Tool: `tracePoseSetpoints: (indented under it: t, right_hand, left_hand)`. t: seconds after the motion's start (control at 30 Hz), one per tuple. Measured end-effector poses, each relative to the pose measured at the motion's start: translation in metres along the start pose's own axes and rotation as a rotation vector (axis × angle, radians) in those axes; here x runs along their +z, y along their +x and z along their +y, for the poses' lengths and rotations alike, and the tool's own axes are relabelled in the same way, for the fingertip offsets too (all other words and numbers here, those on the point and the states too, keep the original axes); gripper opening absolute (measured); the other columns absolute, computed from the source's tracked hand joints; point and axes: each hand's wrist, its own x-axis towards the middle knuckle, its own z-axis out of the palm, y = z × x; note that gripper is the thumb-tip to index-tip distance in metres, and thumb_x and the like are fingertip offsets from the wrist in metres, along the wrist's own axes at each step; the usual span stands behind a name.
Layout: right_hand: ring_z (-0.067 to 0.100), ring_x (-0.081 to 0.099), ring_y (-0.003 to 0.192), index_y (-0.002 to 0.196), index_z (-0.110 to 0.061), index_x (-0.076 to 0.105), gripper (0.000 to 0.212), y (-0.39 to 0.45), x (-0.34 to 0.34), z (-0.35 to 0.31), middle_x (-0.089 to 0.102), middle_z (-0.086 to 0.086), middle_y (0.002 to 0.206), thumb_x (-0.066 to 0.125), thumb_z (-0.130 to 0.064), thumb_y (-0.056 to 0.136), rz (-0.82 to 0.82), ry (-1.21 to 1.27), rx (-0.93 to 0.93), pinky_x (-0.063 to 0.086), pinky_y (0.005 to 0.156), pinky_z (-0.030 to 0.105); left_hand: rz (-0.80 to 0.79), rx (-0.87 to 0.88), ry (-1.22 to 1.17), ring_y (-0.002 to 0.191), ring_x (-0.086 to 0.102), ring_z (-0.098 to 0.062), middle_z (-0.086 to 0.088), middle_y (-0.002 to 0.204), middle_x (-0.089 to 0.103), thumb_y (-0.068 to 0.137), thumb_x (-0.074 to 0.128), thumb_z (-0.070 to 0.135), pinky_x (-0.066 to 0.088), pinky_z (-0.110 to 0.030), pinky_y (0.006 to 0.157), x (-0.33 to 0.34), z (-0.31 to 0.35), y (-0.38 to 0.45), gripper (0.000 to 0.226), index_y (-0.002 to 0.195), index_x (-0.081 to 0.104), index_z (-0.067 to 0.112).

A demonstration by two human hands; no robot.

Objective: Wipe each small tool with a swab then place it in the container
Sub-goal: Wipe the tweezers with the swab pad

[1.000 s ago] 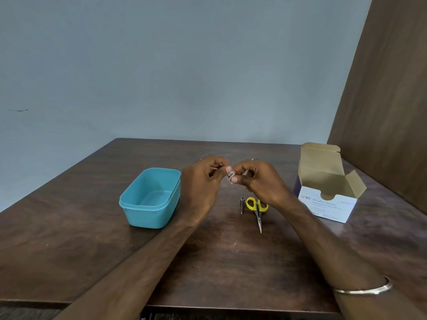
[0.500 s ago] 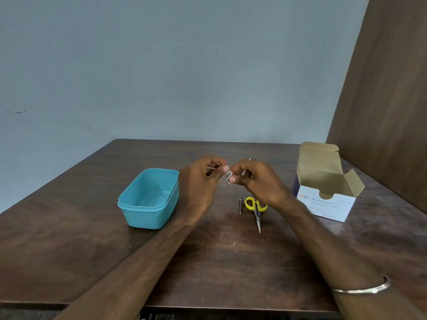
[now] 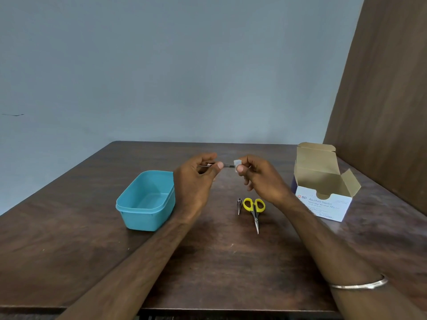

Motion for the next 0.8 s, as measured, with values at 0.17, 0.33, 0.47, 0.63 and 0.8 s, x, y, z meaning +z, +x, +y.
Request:
tracePoseSetpoints:
  t: [0.17,0.33,0.47,0.63,0.8]
  right_hand:
    - [0.013,0.053,0.061,0.083,-0.010,0.063,0.019,0.001,0.000,-0.002,0.057,0.004,0.075,0.056,-0.011,0.100,0.099,0.281,0.022,0.053,0.057,0.035]
    - [0.015,0.051,0.061,0.091,-0.005,0.068,0.011,-0.001,0.007,-0.007,0.059,0.005,0.074,0.061,-0.011,0.097,0.099,0.512,0.079,0.054,0.058,0.036]
    - [0.013,0.054,0.062,0.093,-0.007,0.072,0.008,-0.004,0.011,-0.007,0.060,0.007,0.076,0.065,-0.011,0.094,0.038,0.517,0.104,0.055,0.059,0.035]
    - [0.013,0.054,0.062,0.099,-0.004,0.073,0.012,-0.004,0.011,-0.007,0.062,0.009,0.079,0.067,-0.012,0.092,0.051,0.480,0.114,0.056,0.059,0.033]
    - [0.014,0.053,0.061,0.092,-0.008,0.072,0.008,-0.004,0.008,-0.007,0.062,0.005,0.076,0.066,-0.012,0.093,0.085,0.574,0.130,0.054,0.058,0.034]
  left_hand:
    - [-0.127,-0.038,0.114,0.085,0.070,-0.005,0.006,0.098,0.076,0.082,0.076,0.025,0.060,-0.040,0.080,0.003,-0.006,-0.003,0.026,0.107,0.074,0.020]
    - [-0.214,0.016,0.172,0.087,0.070,-0.007,0.002,0.102,0.076,0.086,0.071,0.020,0.060,-0.039,0.081,0.006,-0.005,-0.008,0.026,0.112,0.072,0.017]
    - [-0.177,0.027,0.158,0.086,0.071,-0.008,0.002,0.101,0.076,0.086,0.072,0.021,0.060,-0.040,0.077,0.004,-0.006,-0.008,0.026,0.112,0.072,0.017]
    - [-0.189,0.035,0.160,0.085,0.071,-0.009,0.001,0.100,0.076,0.086,0.071,0.021,0.060,-0.039,0.077,0.004,-0.005,-0.008,0.026,0.112,0.072,0.016]
    - [-0.215,0.038,0.167,0.083,0.070,-0.008,0.001,0.096,0.076,0.087,0.071,0.018,0.060,-0.038,0.076,0.005,-0.005,-0.009,0.024,0.110,0.073,0.015]
